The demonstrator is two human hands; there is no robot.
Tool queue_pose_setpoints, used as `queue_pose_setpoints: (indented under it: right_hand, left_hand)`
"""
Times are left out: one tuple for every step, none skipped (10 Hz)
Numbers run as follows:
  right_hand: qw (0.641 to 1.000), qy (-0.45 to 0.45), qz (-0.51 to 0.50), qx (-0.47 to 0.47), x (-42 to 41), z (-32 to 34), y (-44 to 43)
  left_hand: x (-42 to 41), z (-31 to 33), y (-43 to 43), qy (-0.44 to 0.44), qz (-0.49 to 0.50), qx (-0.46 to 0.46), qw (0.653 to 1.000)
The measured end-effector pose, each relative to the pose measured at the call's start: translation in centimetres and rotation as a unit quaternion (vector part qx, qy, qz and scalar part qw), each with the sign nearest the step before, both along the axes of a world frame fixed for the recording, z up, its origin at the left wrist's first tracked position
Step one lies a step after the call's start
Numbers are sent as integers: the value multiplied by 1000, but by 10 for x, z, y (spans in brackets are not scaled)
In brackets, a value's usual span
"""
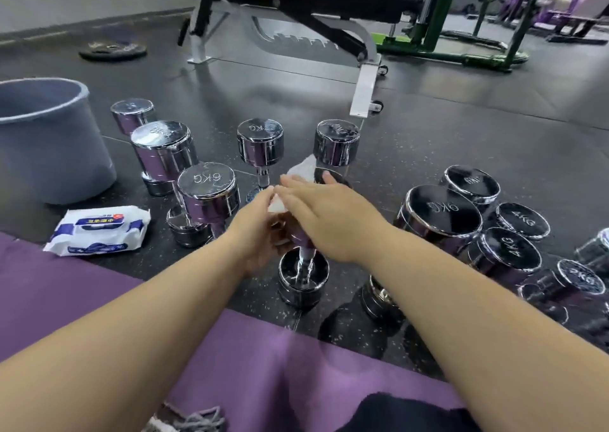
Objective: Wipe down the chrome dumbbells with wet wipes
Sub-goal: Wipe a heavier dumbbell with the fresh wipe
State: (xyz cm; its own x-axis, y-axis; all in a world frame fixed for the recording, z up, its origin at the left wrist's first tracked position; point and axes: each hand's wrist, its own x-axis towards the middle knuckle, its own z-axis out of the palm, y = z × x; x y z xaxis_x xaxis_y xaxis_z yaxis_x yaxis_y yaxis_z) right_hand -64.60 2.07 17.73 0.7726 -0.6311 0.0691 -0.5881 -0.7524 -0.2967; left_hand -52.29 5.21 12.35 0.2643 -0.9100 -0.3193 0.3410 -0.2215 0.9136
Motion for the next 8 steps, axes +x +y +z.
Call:
queue_pose_setpoints:
  right_hand:
    - [995, -15, -92, 34, -6, 12, -29]
    - [999, 11, -34, 7, 18, 10, -20]
    - [997, 20, 65, 32, 5, 5, -8]
    - [1000, 6, -27, 9, -12, 12, -39]
    - [1000, 16, -18, 9, -2, 13, -24]
    - [998, -4, 67, -2, -12, 3, 9]
    - [998, -10, -51, -29, -23, 8, -15]
    - [997, -19, -77, -20, -11, 9, 2]
  left_hand:
    - [-3, 6, -6, -37, 22, 56, 998]
    - [-1, 13, -11, -55, 19, 68, 996]
    - [15, 20, -12, -88, -31, 95, 991]
    - [16, 25, -15, -84, -74, 135, 985]
    - [17, 24, -16, -81, -45, 141, 986]
    - [17, 18, -7, -36, -49, 114, 992]
    - [14, 13, 2, 20, -27, 73, 997]
    - [12, 10, 3, 36, -29, 52, 998]
